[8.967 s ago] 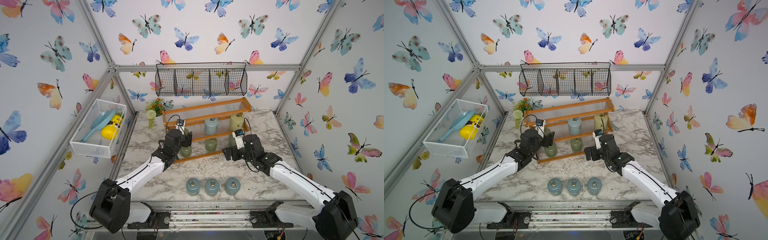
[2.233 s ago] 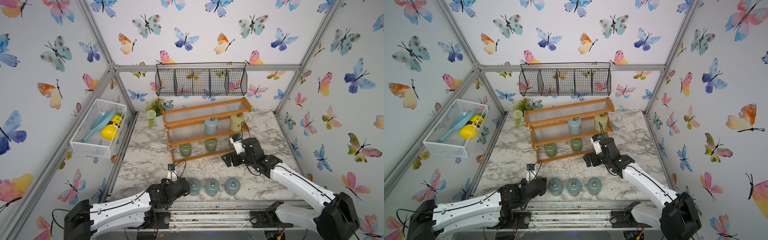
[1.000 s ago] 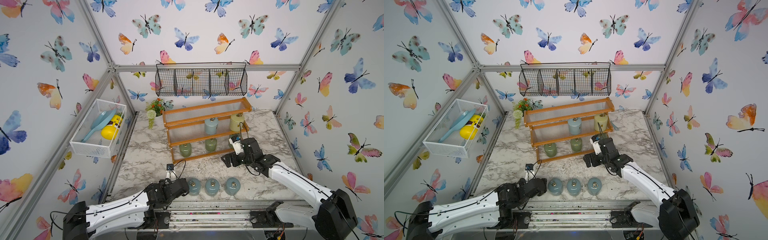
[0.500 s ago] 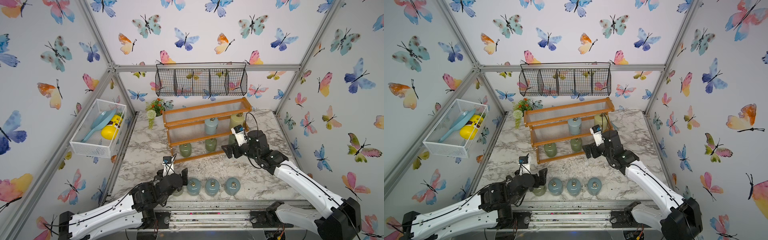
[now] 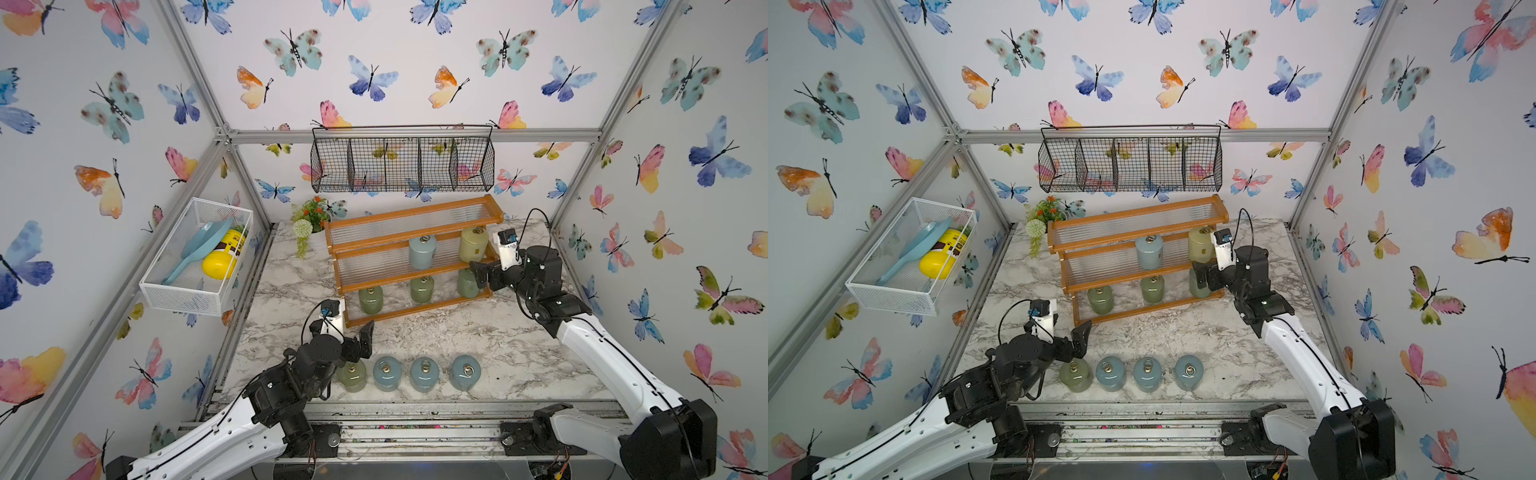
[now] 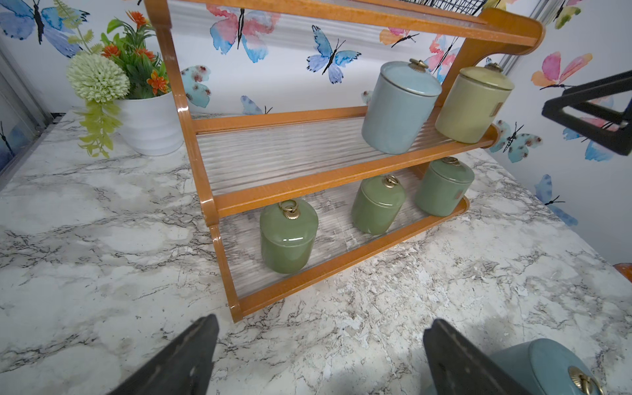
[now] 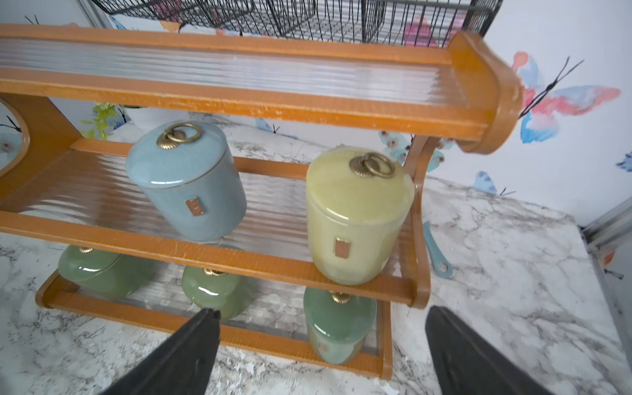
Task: Remove the tea canisters from the shelf
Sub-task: Pick up the tea canister from the shelf.
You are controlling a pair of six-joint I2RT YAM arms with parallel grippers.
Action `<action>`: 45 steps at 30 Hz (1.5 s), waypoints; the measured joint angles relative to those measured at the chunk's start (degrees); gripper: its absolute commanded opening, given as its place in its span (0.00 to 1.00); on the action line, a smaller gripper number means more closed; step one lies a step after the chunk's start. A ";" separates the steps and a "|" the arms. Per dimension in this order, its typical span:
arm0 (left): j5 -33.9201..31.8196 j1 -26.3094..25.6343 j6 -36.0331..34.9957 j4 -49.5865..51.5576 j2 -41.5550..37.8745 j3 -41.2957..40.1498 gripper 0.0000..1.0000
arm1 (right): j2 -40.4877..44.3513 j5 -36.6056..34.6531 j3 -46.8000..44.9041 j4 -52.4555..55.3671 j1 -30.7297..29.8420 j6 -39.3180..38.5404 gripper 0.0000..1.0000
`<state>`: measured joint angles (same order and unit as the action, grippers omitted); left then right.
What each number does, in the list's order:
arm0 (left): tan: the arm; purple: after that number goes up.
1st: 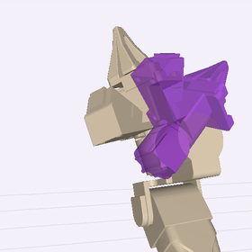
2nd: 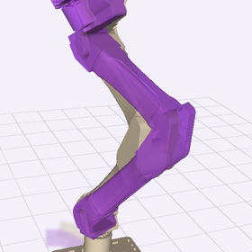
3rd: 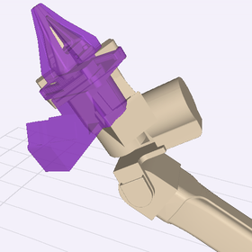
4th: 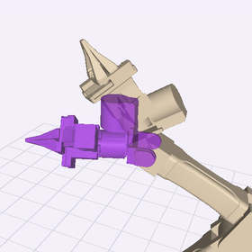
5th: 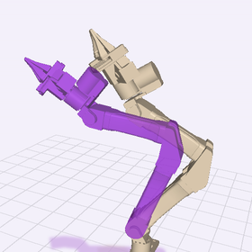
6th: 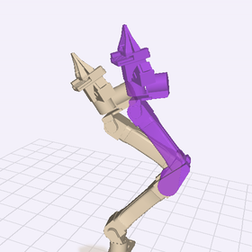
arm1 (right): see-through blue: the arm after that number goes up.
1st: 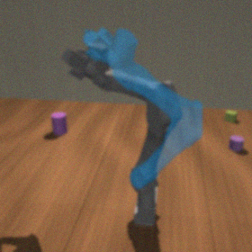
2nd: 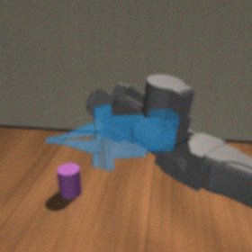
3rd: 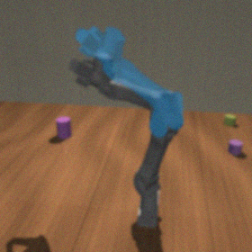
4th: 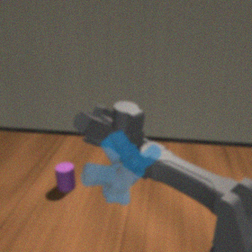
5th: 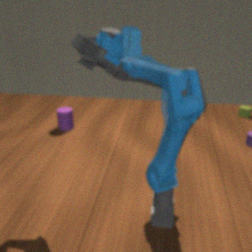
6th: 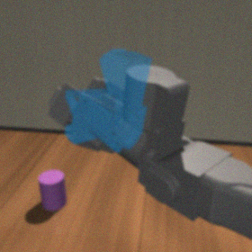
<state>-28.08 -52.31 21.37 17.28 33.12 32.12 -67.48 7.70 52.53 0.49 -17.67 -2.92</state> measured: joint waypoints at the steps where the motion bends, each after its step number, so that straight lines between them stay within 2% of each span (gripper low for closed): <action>1: 2.56 2.34 -0.79 -0.79 0.42 0.00 0.98 | -0.26 0.52 -0.15 -1.18 0.50 -0.26 1.00; 6: 13.25 10.73 -4.17 -5.09 3.23 0.00 0.98 | -3.87 4.22 -0.24 -7.23 2.84 -1.46 1.00; 14: 22.80 14.03 -8.57 -8.59 11.61 2.16 0.99 | -10.84 6.95 -0.07 -11.85 3.61 -2.32 1.00; 23: 25.83 14.40 -9.81 -11.30 12.96 2.99 0.98 | -15.23 8.20 2.95 -15.19 4.15 -2.71 1.00; 45: 25.73 14.49 -8.28 -12.22 7.78 0.42 0.99 | -25.79 9.29 11.78 -17.38 4.63 -2.86 1.00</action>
<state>-2.35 -37.82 13.08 5.06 40.91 32.53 -93.27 16.99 64.31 -16.88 -13.04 -5.78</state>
